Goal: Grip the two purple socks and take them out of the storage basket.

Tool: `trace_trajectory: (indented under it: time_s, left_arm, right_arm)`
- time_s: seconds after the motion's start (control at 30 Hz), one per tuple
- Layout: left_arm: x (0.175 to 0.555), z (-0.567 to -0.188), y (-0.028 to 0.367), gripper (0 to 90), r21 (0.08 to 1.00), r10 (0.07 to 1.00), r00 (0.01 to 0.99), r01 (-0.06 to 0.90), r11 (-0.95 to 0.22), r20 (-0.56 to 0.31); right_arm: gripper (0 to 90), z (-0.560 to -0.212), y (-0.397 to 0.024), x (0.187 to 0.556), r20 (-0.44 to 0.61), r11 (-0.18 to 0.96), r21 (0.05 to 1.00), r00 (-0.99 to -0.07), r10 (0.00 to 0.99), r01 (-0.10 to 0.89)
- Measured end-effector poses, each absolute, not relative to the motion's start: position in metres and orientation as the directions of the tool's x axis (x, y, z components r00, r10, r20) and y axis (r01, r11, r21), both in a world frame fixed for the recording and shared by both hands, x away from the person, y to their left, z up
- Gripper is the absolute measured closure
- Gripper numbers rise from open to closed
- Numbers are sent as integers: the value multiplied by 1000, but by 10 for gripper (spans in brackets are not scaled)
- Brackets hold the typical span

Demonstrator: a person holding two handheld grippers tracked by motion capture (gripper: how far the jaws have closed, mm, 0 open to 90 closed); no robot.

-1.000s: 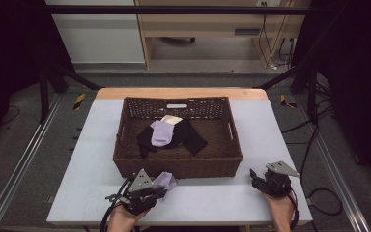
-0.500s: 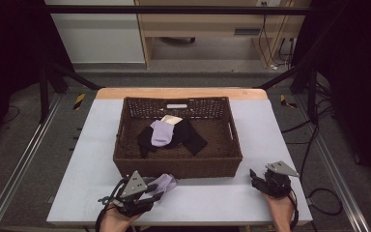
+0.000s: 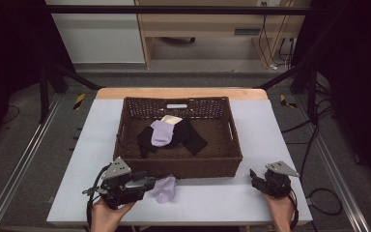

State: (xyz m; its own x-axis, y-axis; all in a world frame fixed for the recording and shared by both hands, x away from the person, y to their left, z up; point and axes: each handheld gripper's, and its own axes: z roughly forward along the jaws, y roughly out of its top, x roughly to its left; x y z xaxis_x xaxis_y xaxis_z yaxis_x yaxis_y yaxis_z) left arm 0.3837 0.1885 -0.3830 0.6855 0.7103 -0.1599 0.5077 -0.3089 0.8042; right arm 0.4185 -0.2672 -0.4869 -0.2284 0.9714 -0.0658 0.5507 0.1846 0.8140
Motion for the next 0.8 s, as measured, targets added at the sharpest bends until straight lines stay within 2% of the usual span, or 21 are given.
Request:
trace_trajectory:
  time_s: [0.17,0.4,0.7,0.8]
  left_arm:
    - [396,-361,185,505,831,730,676,462,-309,-104]
    - [421,-339,172,559,855,750,661,401,-330,-20]
    - [464,-322,160,592,866,795,605,381,-325,32]
    - [479,-321,157,600,855,804,590,378,-356,74]
  right_arm:
    - [308,-487,-267,418,-65,184,813,-228,972,552]
    - [309,-487,-267,419,-68,187,814,-229,971,551]
    - [309,-487,-267,419,-68,187,813,-230,971,551]
    - [309,-487,-267,419,-67,188,812,-232,970,553]
